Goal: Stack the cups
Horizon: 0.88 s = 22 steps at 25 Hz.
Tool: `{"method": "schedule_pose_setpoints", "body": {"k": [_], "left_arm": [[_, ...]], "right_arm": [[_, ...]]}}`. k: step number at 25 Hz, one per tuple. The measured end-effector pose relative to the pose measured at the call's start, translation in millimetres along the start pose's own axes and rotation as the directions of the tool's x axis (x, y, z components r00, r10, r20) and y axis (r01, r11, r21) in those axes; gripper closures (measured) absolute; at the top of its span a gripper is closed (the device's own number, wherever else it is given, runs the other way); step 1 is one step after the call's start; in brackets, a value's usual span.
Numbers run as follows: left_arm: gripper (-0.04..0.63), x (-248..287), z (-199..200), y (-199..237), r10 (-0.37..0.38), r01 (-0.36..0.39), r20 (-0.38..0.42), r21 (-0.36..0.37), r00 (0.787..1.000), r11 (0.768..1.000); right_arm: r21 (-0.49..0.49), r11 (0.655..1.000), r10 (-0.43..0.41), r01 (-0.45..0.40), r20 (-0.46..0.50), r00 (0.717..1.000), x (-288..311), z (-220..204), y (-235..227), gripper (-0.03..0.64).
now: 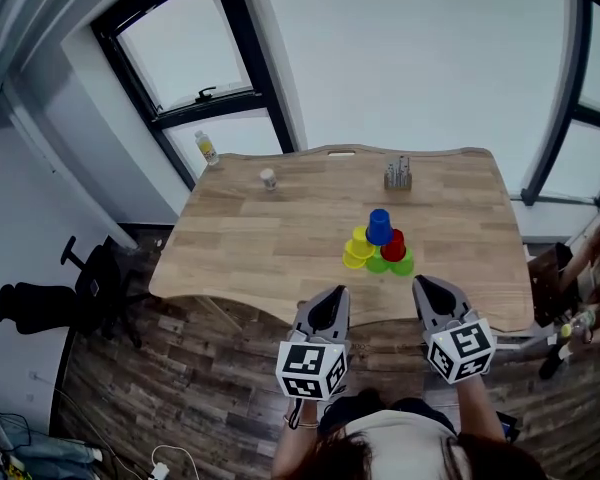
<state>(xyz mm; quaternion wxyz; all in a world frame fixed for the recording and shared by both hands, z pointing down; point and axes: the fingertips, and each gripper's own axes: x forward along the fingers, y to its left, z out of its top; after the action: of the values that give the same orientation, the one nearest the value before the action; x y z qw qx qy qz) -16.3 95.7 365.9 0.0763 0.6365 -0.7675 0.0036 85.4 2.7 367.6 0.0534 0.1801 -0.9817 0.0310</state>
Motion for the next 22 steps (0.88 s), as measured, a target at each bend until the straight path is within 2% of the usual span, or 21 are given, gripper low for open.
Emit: {"method": "schedule_pose_setpoints", "body": {"k": [9,17,22], "left_arm": [[0.577,-5.9,5.5,-42.7,0.009,-0.009,-0.007,0.001,1.000,1.000],[0.577,-31.0,6.7,-70.1,0.061,-0.061,0.003,-0.021,0.998,0.998],[0.577,-45.8,1.8,-95.6,0.067,-0.067,-0.010,-0.003,0.998,0.998]], "right_arm": [[-0.026,1.000,0.017,-0.018,-0.021,1.000,-34.2,7.9,-9.8,0.589],[-0.026,0.999,0.047,-0.048,-0.013,0.999,-73.5,9.6,-9.0,0.589],[-0.020,0.997,0.068,-0.068,-0.009,0.998,-97.1,5.9,-5.5,0.589]]}}
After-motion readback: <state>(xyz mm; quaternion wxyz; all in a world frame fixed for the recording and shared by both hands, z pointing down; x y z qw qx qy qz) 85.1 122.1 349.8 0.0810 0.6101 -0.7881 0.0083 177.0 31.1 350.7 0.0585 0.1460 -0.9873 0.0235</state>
